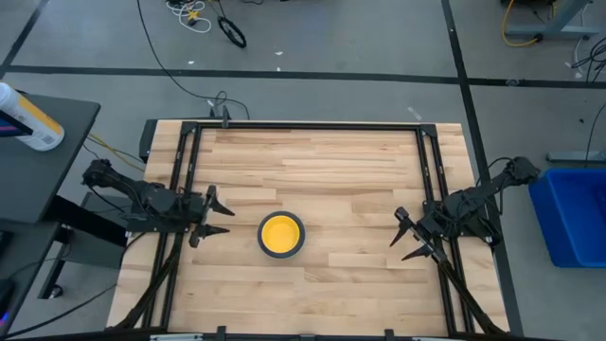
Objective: Nest bowls inside each other
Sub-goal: Return to Home Position
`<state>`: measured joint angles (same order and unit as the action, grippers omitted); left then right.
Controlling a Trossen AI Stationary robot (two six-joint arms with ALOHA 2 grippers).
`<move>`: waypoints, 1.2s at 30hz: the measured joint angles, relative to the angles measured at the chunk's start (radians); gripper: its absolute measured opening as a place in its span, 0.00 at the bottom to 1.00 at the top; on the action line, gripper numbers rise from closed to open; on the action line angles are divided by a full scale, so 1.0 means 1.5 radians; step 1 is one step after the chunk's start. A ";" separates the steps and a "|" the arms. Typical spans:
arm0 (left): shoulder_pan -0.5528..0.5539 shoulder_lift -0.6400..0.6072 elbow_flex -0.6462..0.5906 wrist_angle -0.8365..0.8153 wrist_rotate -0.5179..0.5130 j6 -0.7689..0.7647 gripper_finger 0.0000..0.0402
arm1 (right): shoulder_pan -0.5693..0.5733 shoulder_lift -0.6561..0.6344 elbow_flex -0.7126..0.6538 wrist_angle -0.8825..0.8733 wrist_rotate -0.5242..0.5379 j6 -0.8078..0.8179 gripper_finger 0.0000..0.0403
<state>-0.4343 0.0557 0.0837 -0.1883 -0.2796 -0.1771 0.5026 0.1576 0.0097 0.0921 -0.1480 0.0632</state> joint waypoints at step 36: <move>0.144 -0.030 -0.047 0.141 0.117 0.091 0.62 | -0.254 -0.056 0.000 -0.050 0.063 -0.148 0.67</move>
<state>-0.2177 0.0114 0.0128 0.0230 -0.1041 -0.0407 0.1212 0.0735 0.0097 0.0170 -0.0532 -0.1589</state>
